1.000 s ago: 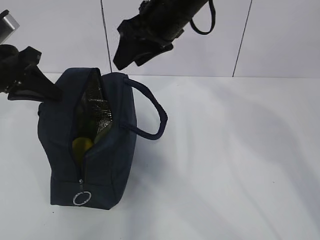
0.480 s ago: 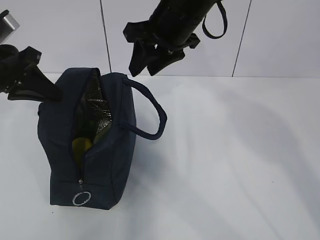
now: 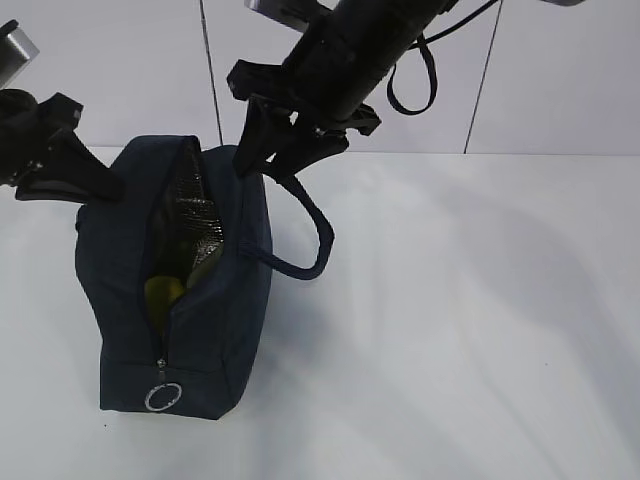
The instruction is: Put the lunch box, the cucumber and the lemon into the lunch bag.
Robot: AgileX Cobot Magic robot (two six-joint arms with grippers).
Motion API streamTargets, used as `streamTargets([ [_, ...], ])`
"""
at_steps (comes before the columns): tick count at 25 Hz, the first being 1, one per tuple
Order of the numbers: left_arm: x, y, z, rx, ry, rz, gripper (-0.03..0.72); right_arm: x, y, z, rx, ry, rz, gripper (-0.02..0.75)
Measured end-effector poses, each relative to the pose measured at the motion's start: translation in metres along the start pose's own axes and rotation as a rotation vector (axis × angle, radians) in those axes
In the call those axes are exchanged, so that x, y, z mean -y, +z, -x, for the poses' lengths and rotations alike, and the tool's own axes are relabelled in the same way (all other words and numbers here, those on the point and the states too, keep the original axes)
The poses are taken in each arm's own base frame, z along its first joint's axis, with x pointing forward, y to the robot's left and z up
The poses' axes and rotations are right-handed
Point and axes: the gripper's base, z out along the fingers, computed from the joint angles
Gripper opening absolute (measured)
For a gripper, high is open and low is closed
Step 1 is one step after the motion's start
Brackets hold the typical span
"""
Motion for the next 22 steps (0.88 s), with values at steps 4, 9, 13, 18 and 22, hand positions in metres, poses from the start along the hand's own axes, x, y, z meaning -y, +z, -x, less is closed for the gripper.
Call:
streamTargets([
  [4,0.0,0.0,0.0,0.0,0.0,0.0,0.009,-0.011,0.006,-0.002,-0.014,-0.022,0.008,0.37],
  [9,0.0,0.0,0.0,0.0,0.0,0.0,0.009,-0.013,0.013,-0.004,-0.042,-0.065,-0.05,0.369],
  [13,0.0,0.0,0.0,0.0,0.0,0.0,0.009,-0.009,0.021,-0.005,-0.06,-0.062,-0.063,0.369],
  [18,0.0,0.0,0.0,0.0,0.0,0.0,0.009,-0.003,0.034,-0.006,-0.083,-0.039,-0.044,0.368],
  [22,0.0,0.0,0.0,0.0,0.0,0.0,0.009,-0.001,0.041,-0.006,-0.09,-0.033,-0.013,0.257],
])
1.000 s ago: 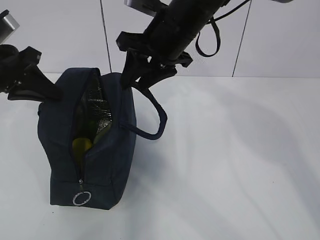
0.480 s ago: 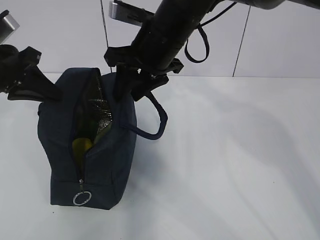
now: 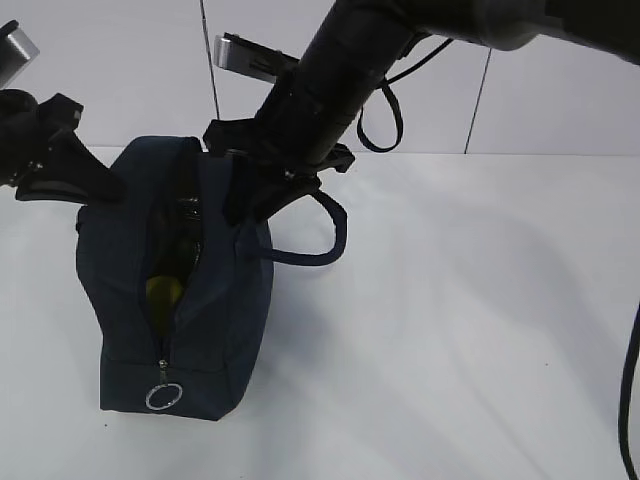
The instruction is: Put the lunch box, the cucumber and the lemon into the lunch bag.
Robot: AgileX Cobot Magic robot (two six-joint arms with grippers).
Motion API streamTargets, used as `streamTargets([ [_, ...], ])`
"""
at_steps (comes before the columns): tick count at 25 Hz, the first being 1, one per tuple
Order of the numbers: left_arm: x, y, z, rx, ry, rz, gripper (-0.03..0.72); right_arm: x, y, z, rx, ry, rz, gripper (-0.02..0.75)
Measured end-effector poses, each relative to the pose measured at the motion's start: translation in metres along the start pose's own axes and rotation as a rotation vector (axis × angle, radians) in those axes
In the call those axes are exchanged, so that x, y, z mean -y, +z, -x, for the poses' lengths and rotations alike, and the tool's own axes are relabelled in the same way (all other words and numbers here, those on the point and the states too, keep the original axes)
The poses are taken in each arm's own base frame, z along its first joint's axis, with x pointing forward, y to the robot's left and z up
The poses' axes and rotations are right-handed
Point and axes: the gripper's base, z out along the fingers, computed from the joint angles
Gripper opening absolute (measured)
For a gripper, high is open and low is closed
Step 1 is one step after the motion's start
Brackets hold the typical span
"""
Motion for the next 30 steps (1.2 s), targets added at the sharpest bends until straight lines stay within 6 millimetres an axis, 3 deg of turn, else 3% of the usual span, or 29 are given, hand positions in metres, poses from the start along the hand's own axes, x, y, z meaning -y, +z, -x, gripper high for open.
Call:
streamTargets([
  [4,0.0,0.0,0.0,0.0,0.0,0.0,0.009,0.001,0.001,0.0,-0.002,-0.063,0.0,0.047],
  [6,0.0,0.0,0.0,0.0,0.0,0.0,0.009,0.001,0.001,0.0,-0.002,-0.084,0.0,0.022],
  [11,0.002,0.0,0.0,0.003,-0.009,-0.021,0.009,0.002,-0.003,0.002,0.002,-0.125,-0.044,0.021],
  [16,0.012,0.004,-0.001,-0.002,0.022,-0.08,0.008,0.007,-0.023,0.009,0.026,-0.172,-0.217,0.021],
  [26,0.07,0.043,-0.015,-0.028,0.156,-0.145,0.008,0.003,-0.066,0.002,0.055,-0.177,-0.434,0.021],
  [30,0.077,0.046,-0.014,0.013,0.135,-0.167,0.008,0.012,-0.075,-0.015,0.015,-0.146,-0.487,0.021],
])
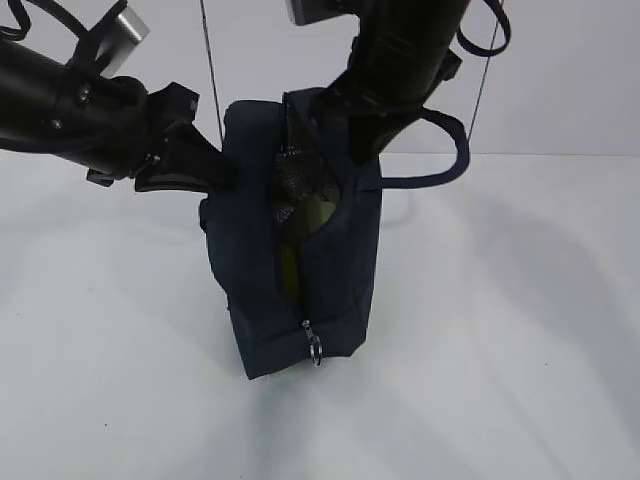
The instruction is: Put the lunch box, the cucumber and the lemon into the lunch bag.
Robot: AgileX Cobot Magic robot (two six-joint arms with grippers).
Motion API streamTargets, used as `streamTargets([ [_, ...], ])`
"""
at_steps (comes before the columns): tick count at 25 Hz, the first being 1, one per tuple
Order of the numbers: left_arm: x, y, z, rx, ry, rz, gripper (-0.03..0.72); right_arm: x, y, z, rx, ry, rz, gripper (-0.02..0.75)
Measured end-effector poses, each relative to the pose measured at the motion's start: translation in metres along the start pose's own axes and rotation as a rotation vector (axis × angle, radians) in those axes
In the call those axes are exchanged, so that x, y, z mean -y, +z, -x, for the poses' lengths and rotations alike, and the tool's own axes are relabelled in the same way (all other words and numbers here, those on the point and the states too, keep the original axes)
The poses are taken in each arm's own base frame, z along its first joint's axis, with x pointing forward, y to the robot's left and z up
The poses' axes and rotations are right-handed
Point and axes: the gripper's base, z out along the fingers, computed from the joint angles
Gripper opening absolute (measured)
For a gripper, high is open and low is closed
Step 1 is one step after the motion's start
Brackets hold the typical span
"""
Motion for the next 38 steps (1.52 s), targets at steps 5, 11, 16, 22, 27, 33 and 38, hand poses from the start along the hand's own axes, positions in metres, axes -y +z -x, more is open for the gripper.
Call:
streamTargets([
  [5,0.003,0.003,0.0,0.015,0.004,0.004,0.008,-0.001,0.01,-0.022,-0.085,0.009,0.006,0.021],
  [11,0.026,0.025,-0.007,0.034,0.074,0.021,0.008,0.006,0.006,-0.027,-0.084,0.036,-0.029,0.021],
  [16,0.024,0.04,-0.007,0.057,0.066,0.054,0.008,0.028,-0.007,-0.031,-0.058,0.095,-0.057,0.021],
  [22,0.012,0.05,-0.006,0.072,0.035,0.089,0.008,0.03,-0.003,-0.041,-0.059,0.121,-0.038,0.021],
  [27,0.011,0.05,-0.004,0.091,0.038,0.103,0.008,0.024,0.008,-0.062,0.016,0.139,-0.032,0.021],
  [33,0.009,0.049,-0.002,0.115,0.061,0.124,0.008,0.02,0.018,-0.064,0.151,0.129,-0.006,0.021],
  [38,0.008,0.049,0.0,0.134,0.098,0.144,0.008,0.018,0.027,-0.063,0.229,0.145,0.022,0.021],
])
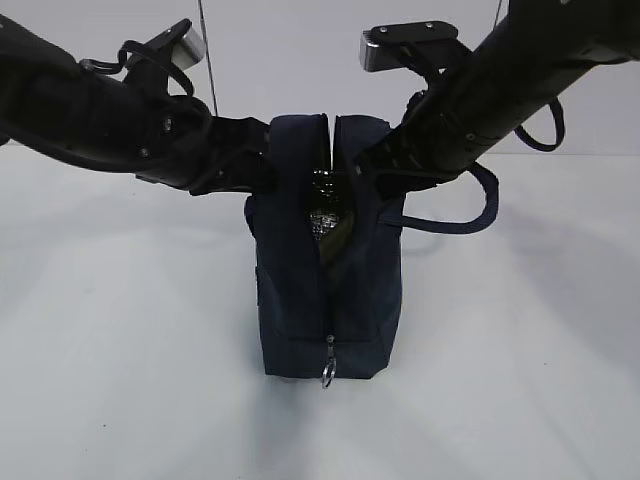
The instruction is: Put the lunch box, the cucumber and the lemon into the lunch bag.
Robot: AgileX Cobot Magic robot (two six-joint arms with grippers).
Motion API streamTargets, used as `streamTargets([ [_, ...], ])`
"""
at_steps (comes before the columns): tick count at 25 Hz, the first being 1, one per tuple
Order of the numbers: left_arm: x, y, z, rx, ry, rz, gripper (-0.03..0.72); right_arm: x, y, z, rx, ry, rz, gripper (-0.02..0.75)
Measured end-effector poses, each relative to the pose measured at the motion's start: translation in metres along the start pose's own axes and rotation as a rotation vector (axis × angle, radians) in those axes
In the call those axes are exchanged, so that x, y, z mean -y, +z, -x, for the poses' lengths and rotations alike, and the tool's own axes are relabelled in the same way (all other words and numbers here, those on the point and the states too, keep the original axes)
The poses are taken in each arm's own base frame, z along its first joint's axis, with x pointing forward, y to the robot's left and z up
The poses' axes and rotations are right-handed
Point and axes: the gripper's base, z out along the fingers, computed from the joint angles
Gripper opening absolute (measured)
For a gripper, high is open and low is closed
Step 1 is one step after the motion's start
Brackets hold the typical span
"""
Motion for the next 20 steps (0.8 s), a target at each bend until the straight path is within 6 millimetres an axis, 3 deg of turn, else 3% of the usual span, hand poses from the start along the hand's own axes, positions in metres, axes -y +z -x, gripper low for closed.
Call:
streamTargets([
  [20,-0.0054,-0.0004,0.006,0.066,0.02,0.061,0.008,0.0012,0.0031,0.0009,0.064,-0.092,-0.015,0.021],
])
